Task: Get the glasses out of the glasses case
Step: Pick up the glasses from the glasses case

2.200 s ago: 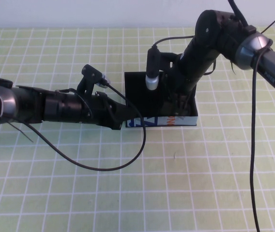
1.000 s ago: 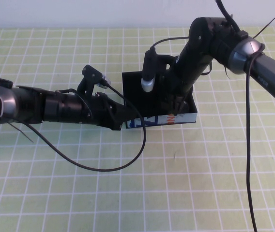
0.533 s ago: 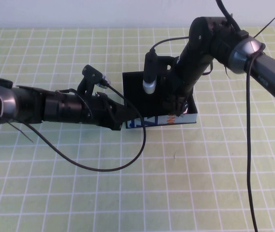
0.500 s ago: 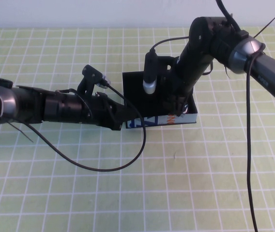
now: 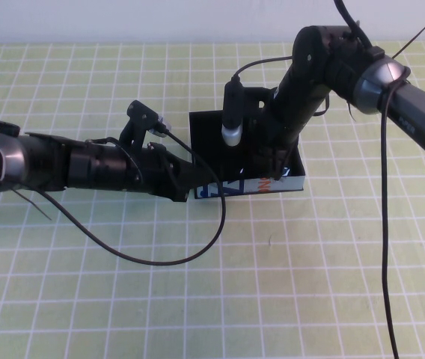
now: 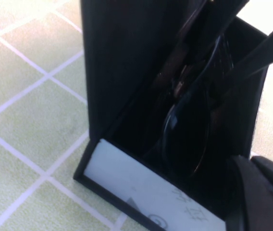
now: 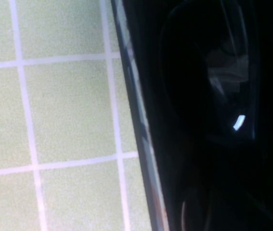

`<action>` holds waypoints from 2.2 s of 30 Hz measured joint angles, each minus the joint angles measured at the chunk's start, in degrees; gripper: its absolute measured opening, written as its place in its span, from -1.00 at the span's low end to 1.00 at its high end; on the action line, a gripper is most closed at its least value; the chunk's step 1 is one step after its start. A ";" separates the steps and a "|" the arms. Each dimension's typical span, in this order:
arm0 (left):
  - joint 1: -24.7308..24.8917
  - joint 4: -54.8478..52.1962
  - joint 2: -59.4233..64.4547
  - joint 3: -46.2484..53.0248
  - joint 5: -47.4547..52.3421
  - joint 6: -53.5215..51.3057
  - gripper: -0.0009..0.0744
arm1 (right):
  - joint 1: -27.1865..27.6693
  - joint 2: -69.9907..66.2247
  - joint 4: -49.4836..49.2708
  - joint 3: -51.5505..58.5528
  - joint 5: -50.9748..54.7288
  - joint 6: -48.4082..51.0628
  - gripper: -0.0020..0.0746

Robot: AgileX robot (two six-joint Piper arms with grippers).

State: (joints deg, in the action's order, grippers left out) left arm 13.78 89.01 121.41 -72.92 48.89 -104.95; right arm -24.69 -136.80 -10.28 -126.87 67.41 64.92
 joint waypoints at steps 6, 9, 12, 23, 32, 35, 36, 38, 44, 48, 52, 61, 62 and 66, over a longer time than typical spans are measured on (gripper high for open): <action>0.00 0.00 0.00 0.00 0.00 0.00 -0.99 | 0.00 0.00 -0.43 -0.10 0.00 0.00 -0.65; 0.00 0.00 0.00 0.00 0.05 0.00 -0.99 | 0.00 0.00 -0.78 -0.18 0.00 0.00 -0.78; 0.00 0.00 0.00 0.00 0.05 0.00 -0.99 | 0.00 0.00 -1.15 -0.31 0.23 0.00 -0.84; 0.00 0.00 0.00 0.00 0.05 0.00 -0.99 | 0.00 0.00 -1.51 -0.66 1.24 -2.49 -0.90; 0.00 0.00 0.00 0.00 0.05 0.00 -0.99 | 0.00 0.64 -1.63 -1.33 3.12 -6.16 -0.93; 0.00 -0.02 0.00 0.00 0.05 0.00 -0.99 | 0.00 0.64 -1.63 -2.36 3.78 -6.96 -0.94; 0.00 -0.02 0.00 0.00 0.05 0.00 -0.99 | 0.00 0.64 -1.51 -2.77 3.88 -7.39 -0.94; 0.00 -0.02 0.00 0.00 0.05 0.00 -0.99 | 0.00 0.89 -1.37 -3.05 3.88 -8.32 -0.94; 0.00 -0.02 0.00 0.00 0.14 0.00 -0.99 | 0.00 2.50 -1.24 -3.31 4.09 -10.36 -0.94; 0.00 -0.02 0.00 0.00 0.14 0.00 -0.99 | 0.00 4.05 -1.03 -3.33 4.09 -12.29 -0.94; 0.00 -0.02 0.00 0.00 0.14 0.00 -0.99 | 0.00 5.16 -0.51 -3.33 4.09 -15.46 -0.95; 0.00 -0.02 0.00 0.00 0.14 0.00 -0.99 | 0.00 9.07 2.37 -3.33 4.09 -28.66 -0.95; 0.00 -0.02 0.00 0.00 0.14 0.00 -0.99 | 0.00 9.70 2.50 -3.33 4.09 -30.09 -0.95; 0.00 -0.11 0.00 0.00 0.14 0.00 -0.99 | 0.00 12.27 2.63 -2.39 4.09 -35.77 -0.95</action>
State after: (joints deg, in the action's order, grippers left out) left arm 13.78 88.90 121.41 -72.92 49.02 -104.95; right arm -24.69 -124.53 -7.65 -129.26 71.50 29.15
